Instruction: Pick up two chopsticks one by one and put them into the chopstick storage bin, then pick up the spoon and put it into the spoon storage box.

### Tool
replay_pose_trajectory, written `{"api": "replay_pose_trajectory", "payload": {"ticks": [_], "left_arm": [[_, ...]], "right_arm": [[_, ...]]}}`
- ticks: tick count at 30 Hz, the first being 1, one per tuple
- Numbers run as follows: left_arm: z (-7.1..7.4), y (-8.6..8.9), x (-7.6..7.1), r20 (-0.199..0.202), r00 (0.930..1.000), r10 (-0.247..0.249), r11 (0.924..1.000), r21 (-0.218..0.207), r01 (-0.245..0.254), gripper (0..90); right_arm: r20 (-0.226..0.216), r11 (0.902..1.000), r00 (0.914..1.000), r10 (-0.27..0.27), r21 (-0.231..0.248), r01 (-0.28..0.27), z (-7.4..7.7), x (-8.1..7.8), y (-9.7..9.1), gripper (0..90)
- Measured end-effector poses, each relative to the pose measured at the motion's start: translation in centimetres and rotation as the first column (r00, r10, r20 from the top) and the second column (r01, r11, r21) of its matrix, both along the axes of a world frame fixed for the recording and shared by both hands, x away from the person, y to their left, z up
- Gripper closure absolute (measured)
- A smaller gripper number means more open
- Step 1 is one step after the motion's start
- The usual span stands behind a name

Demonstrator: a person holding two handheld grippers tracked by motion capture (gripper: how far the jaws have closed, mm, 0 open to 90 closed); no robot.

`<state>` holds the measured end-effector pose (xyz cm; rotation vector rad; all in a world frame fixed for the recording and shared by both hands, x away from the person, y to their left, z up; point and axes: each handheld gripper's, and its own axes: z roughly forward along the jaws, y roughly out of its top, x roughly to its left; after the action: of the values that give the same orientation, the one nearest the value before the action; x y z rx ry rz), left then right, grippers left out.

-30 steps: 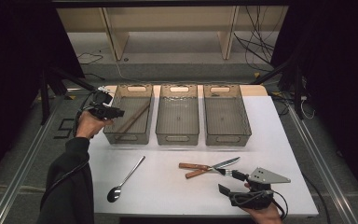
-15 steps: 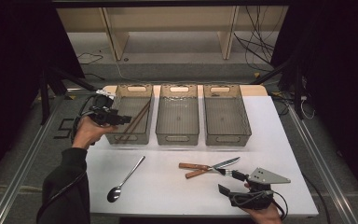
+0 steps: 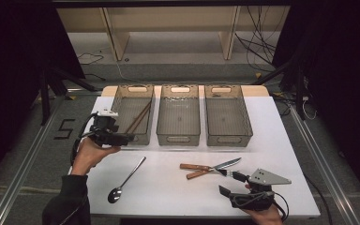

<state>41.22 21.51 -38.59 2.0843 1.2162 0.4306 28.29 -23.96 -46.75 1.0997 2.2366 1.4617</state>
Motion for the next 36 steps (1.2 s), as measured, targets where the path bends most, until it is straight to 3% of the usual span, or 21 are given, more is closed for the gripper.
{"api": "replay_pose_trajectory", "payload": {"ticks": [8, 17, 36], "left_arm": [[-0.5, -0.1, -1.4, 0.009, 1.0000, -0.002, 1.0000, -0.002, 0.002, 20.5], [-2.4, 0.0, -2.2, -0.034, 0.9993, -0.017, 0.9998, -0.005, 0.017, 17.5], [-5.4, -0.4, -3.6, -0.138, 0.9903, -0.013, 0.9956, 0.090, 0.026, 16.0]], "right_arm": [[0.006, 1.0000, 1.0000, -0.002, 0.006, 0.002, 0.0, 0.0, -0.2, 24.9], [0.005, 1.0000, 1.0000, -0.003, 0.009, 0.003, -0.1, 0.0, -0.4, 24.8], [0.001, 1.0000, 1.0000, -0.006, 0.001, 0.006, -0.1, -0.2, -0.3, 24.8]]}}
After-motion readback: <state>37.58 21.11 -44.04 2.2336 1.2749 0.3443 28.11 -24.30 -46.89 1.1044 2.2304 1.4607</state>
